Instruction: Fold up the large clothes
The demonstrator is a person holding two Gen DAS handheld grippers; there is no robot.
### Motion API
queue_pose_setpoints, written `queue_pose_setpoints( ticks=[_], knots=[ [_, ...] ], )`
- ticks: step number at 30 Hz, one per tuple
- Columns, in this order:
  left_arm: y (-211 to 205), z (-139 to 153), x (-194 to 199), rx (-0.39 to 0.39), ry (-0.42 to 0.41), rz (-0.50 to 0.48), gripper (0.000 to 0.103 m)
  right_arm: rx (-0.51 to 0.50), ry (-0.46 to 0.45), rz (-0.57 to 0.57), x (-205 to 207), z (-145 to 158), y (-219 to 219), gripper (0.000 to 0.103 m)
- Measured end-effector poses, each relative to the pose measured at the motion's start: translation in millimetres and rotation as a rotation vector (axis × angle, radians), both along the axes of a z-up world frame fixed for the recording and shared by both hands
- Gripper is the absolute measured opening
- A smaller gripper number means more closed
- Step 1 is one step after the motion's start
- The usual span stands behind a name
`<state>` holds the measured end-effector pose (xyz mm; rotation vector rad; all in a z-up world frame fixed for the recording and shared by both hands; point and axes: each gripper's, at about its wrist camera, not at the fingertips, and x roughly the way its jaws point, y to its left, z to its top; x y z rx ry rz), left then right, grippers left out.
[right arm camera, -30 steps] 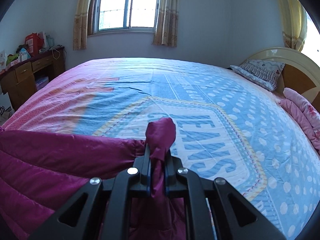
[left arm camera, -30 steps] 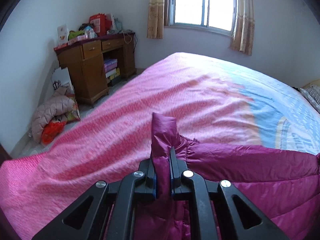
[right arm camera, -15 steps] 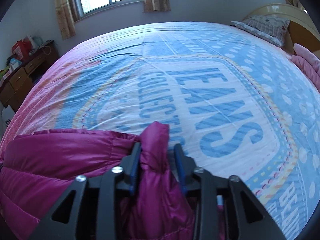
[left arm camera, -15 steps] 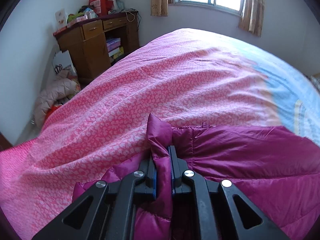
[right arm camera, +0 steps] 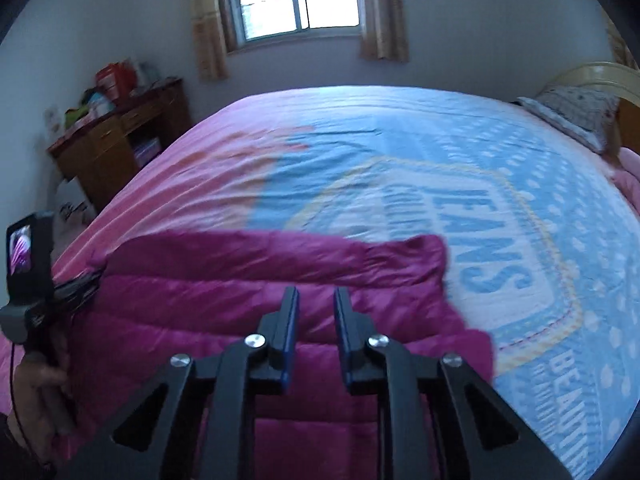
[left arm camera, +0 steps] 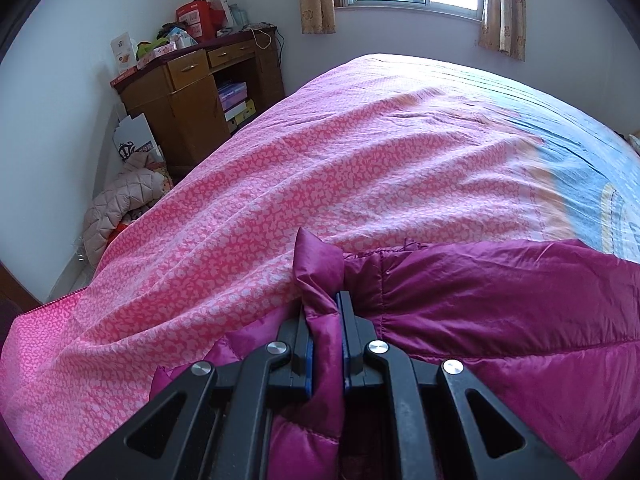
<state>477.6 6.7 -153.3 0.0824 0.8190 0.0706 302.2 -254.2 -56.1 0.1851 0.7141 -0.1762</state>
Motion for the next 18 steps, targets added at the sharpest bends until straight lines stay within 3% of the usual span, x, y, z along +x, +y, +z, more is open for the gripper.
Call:
queue_pose_setpoints(
  ticks=[3, 7, 11, 15, 18],
  knots=[
    [-2, 0, 0, 0.015, -0.001, 0.001, 0.01, -0.027, 0.048, 0.077, 15, -19, 33, 0.02],
    [1, 0, 0, -0.004, 0.001, 0.001, 0.01, -0.082, 0.068, 0.108, 23, -48, 39, 0.019],
    [5, 2, -2, -0.028, -0.001, -0.002, 0.012, 0.005, 0.066, 0.112, 20, -54, 25, 0.017],
    [23, 14, -8, -0.131, 0.027, -0.034, 0.014, 0.039, 0.066, 0.102, 17, -56, 20, 0.013],
    [21, 36, -28, -0.103, 0.027, -0.054, 0.014, 0.029, 0.062, 0.099, 13, -56, 21, 0.013]
  ],
)
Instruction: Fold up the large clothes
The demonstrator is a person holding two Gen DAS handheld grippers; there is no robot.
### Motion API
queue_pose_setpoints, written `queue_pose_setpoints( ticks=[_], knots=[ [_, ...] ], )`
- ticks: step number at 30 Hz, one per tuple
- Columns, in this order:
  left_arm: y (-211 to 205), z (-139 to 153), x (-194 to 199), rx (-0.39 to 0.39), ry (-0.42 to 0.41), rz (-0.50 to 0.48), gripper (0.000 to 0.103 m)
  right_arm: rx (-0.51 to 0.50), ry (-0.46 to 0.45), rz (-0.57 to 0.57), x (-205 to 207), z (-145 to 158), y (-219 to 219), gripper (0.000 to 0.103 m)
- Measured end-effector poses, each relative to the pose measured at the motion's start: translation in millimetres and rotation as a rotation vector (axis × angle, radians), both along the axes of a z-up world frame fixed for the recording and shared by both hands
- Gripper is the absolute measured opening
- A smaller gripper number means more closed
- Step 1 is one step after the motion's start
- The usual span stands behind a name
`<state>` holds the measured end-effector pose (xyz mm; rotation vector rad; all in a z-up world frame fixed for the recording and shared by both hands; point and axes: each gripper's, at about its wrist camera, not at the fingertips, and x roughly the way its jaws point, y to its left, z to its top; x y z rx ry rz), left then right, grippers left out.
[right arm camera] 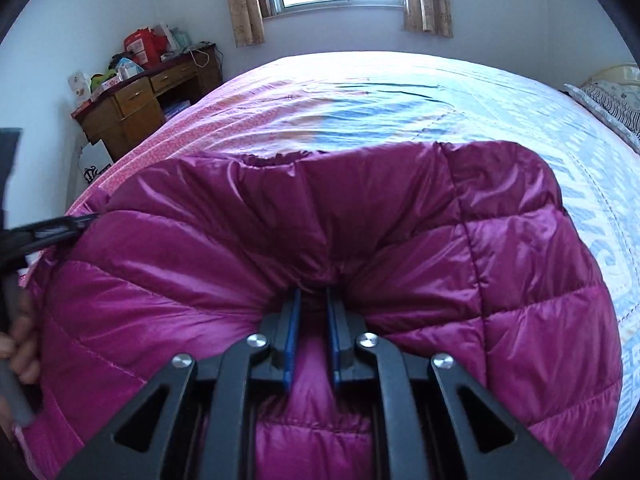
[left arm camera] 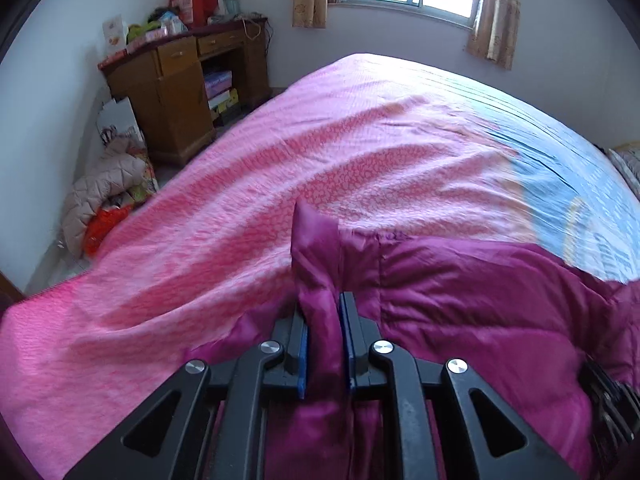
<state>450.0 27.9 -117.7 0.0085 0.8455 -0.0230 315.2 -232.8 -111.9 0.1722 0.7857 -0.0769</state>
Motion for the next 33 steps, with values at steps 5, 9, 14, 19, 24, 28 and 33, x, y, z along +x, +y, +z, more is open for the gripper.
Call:
queue_pose_setpoints(
  ticks=[5, 9, 14, 19, 24, 28, 33],
  knots=[
    [-44, 24, -67, -0.034, -0.065, -0.181, 0.016, 0.013, -0.007, -0.002, 2, -1, -1, 0.013],
    [-85, -2, -90, -0.072, 0.002, -0.272, 0.016, 0.022, -0.012, -0.003, 3, 0, -3, 0.013],
    [-104, -29, -90, 0.016, -0.057, -0.24, 0.016, 0.036, -0.015, -0.004, 1, 0, -8, 0.013],
    [-112, -39, -87, 0.079, -0.063, -0.248, 0.017, 0.08, -0.029, -0.009, -4, 3, -14, 0.013],
    [-113, -40, -86, 0.082, -0.065, -0.246, 0.017, 0.194, -0.124, -0.124, -54, 23, -41, 0.014],
    [-114, -40, -91, 0.097, -0.075, -0.248, 0.016, 0.18, -0.091, -0.19, -87, 12, -68, 0.007],
    [-119, -41, -94, 0.109, -0.081, -0.246, 0.017, 0.356, -0.084, -0.213, -95, -10, -95, 0.0]
  ],
)
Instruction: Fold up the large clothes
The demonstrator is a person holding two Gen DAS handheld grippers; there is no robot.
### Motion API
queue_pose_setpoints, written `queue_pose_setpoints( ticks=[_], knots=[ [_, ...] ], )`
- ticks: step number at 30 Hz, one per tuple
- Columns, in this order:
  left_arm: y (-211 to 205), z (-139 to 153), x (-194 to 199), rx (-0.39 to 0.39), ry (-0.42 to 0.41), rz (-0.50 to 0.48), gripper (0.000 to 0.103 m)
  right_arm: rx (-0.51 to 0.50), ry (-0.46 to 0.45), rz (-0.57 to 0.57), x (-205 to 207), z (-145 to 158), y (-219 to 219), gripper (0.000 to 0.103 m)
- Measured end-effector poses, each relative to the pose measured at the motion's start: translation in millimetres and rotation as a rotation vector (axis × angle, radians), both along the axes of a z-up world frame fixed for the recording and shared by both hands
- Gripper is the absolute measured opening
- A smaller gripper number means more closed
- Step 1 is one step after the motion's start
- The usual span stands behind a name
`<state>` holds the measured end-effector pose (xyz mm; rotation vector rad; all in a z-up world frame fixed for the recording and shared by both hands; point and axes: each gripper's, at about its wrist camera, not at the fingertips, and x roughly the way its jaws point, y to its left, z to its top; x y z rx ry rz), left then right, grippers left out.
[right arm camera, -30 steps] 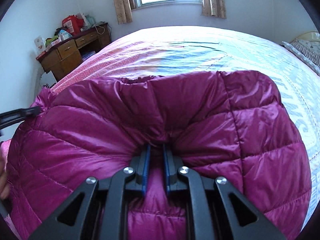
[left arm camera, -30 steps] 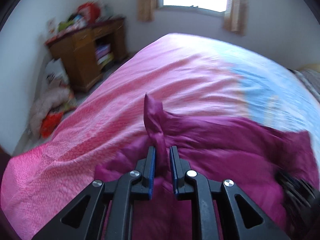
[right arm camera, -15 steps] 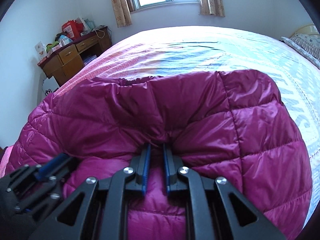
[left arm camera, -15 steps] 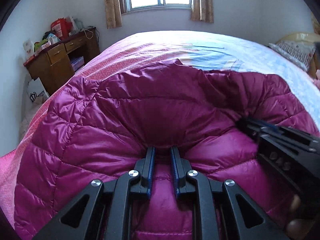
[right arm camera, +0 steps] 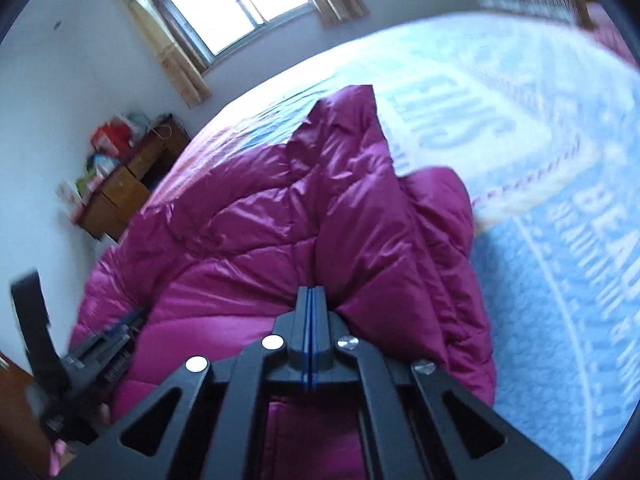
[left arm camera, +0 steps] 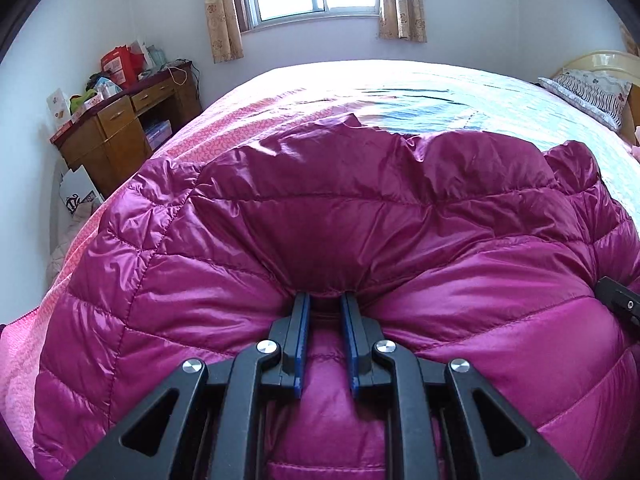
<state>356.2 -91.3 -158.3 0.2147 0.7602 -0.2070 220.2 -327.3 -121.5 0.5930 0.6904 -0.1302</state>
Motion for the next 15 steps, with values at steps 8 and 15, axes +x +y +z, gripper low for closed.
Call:
queue_pose_setpoints(
  ticks=[8, 15],
  knots=[
    [0, 1, -9, -0.029, -0.004, 0.002, 0.017, -0.199, -0.057, 0.047, -19, 51, 84, 0.015],
    [56, 32, -33, -0.192, 0.062, -0.013, 0.025, -0.107, -0.043, 0.093, -15, 11, 118, 0.006]
  ],
)
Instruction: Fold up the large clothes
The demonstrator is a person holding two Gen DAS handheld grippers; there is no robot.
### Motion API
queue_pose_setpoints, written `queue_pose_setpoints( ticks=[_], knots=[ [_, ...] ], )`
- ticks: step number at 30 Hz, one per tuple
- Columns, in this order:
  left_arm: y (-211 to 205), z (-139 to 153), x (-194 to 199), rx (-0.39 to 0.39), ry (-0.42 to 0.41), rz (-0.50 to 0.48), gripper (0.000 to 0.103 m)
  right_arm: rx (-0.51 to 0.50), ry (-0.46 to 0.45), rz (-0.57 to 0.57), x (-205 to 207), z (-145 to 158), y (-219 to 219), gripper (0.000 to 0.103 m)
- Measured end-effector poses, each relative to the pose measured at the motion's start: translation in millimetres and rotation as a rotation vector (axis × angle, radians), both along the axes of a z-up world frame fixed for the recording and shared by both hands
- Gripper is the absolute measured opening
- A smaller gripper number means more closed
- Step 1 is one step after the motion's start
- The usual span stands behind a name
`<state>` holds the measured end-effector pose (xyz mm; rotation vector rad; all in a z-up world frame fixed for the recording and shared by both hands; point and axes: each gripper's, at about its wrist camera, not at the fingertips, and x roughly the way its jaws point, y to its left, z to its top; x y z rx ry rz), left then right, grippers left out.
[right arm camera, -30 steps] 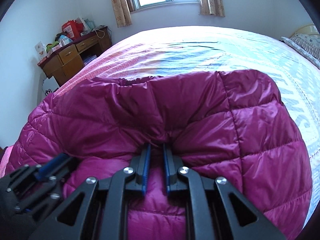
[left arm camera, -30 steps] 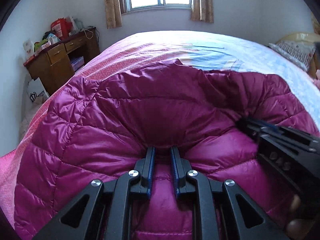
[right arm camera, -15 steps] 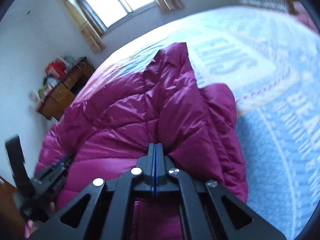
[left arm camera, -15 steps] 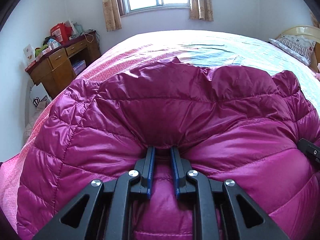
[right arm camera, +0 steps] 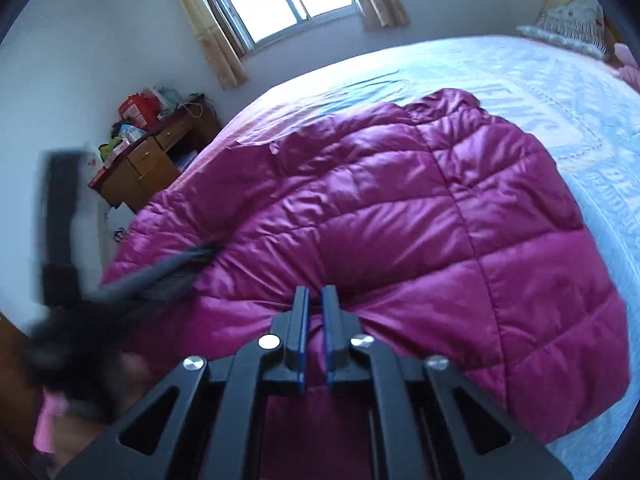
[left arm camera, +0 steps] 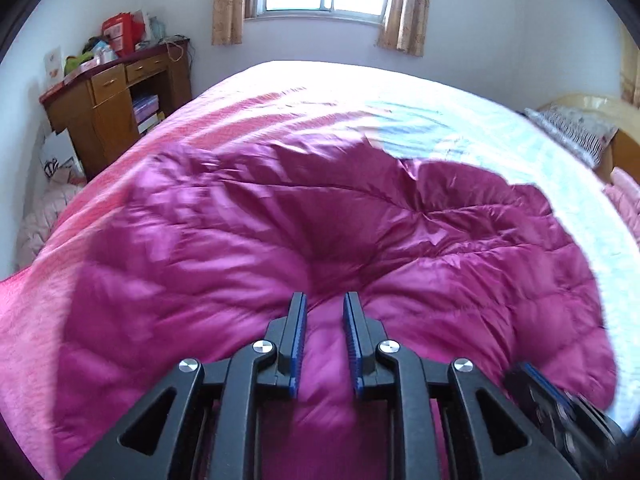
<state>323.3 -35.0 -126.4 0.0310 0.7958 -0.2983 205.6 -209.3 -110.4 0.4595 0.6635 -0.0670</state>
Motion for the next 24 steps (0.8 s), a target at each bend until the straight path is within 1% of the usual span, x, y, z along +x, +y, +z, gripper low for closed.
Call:
queue_pose_setpoints(
  ticks=[1, 2, 3, 4, 5, 6, 7, 8, 9, 10, 11, 13, 15, 16, 17, 18, 19, 21, 24],
  knots=[
    [14, 8, -8, -0.014, -0.02, 0.023, 0.037, 0.018, -0.001, -0.004, 0, -1, -3, 0.004],
    [34, 18, -17, -0.043, -0.054, 0.073, 0.047, 0.032, 0.003, -0.01, 0, -2, -8, 0.002],
    [50, 24, -25, -0.073, -0.08, 0.123, 0.07, 0.042, 0.004, -0.01, 2, -4, -9, 0.002],
    [71, 30, -35, -0.116, -0.122, 0.186, 0.082, 0.036, 0.005, -0.012, 4, -3, -7, 0.002],
    [86, 33, -42, -0.139, -0.154, 0.238, 0.083, 0.021, 0.008, -0.016, 4, -1, -7, 0.002],
    [103, 34, -48, -0.147, -0.17, 0.3, 0.083, -0.011, 0.016, -0.023, 1, 2, -1, 0.002],
    [116, 31, -52, -0.154, -0.165, 0.341, 0.083, -0.057, 0.017, -0.033, 0, 9, 7, 0.005],
    [125, 27, -55, -0.166, -0.15, 0.363, 0.083, -0.065, 0.002, -0.03, -3, 15, 12, 0.015],
    [135, 21, -57, -0.193, -0.128, 0.385, 0.083, -0.062, -0.029, -0.019, -5, 23, 20, 0.015],
    [141, 14, -59, -0.224, -0.104, 0.4, 0.083, -0.061, -0.047, -0.006, -9, 25, 21, 0.015],
    [146, 7, -60, -0.258, -0.073, 0.411, 0.083, -0.071, -0.061, 0.02, -6, 28, 32, 0.015],
    [148, -10, -61, -0.33, -0.007, 0.411, 0.083, -0.116, -0.075, 0.06, 4, 32, 52, 0.015],
    [145, -26, -61, -0.383, 0.048, 0.392, 0.083, -0.136, -0.055, 0.085, 10, 24, 65, 0.015],
    [141, -29, -64, -0.381, 0.044, 0.397, 0.083, -0.128, -0.016, 0.095, 16, 13, 69, 0.015],
    [139, -30, -66, -0.375, 0.021, 0.406, 0.083, -0.128, 0.019, 0.093, 21, 2, 71, 0.013],
    [139, -32, -68, -0.373, 0.007, 0.414, 0.085, -0.129, 0.03, 0.096, 23, -7, 71, 0.013],
    [138, -33, -68, -0.376, 0.004, 0.419, 0.087, -0.115, 0.031, 0.096, 27, -7, 69, 0.013],
    [133, -34, -65, -0.384, -0.007, 0.444, 0.088, -0.098, 0.04, 0.098, 31, -9, 65, 0.011],
    [128, -33, -62, -0.392, -0.021, 0.482, 0.088, -0.124, 0.053, 0.093, 33, -10, 69, 0.011]
  ],
)
